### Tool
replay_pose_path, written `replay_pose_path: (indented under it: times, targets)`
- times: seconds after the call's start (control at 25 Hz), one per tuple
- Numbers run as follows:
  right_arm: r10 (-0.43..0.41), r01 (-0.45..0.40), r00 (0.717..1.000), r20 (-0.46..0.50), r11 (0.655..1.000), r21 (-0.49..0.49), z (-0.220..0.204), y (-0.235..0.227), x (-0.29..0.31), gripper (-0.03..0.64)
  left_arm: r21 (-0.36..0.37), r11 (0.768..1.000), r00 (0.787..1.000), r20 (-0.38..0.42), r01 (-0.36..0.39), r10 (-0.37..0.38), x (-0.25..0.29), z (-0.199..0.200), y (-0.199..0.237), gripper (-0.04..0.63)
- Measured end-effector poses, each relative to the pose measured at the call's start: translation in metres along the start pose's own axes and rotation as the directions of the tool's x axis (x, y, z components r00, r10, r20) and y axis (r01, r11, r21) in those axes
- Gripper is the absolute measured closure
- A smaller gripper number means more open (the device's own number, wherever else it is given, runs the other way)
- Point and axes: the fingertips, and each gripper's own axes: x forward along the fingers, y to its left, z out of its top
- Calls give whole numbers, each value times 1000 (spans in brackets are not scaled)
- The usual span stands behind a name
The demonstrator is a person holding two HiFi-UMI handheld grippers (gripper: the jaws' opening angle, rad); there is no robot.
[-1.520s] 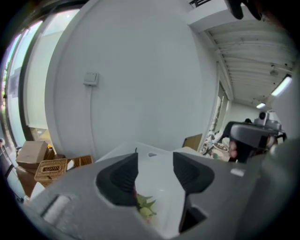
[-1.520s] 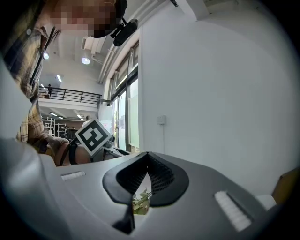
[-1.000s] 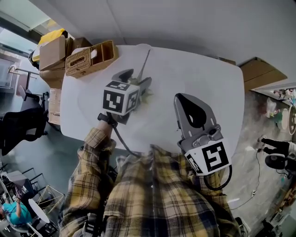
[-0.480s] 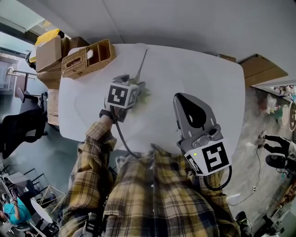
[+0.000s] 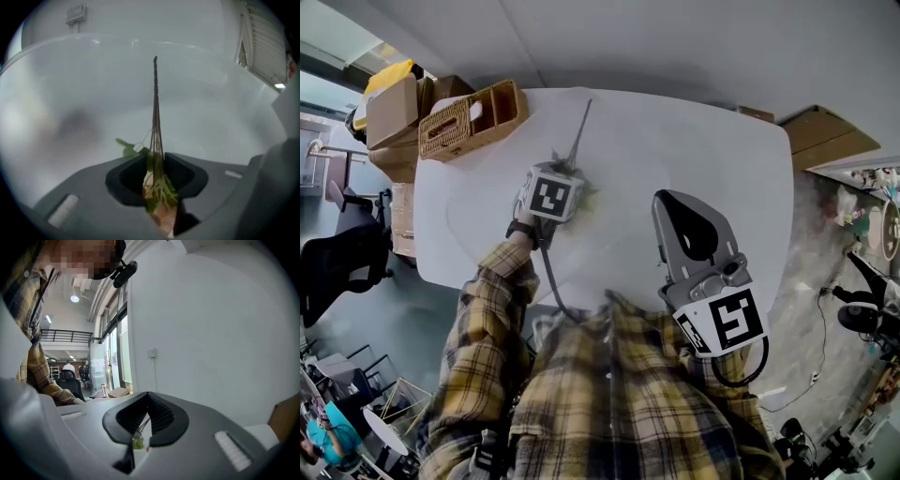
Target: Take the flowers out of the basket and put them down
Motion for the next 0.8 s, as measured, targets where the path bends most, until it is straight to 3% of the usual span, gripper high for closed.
replay_pose_path:
  times: [0.24, 0.8]
  targets:
    - [-4, 4, 1000, -4, 1000, 2, -1, 0, 1, 614, 53, 999, 1000, -16, 2, -1, 5, -2, -5, 543]
    - [14, -14, 1000, 14, 1000, -10, 7, 12, -5, 614, 56, 998, 997, 72, -15, 11, -34, 11, -2, 569]
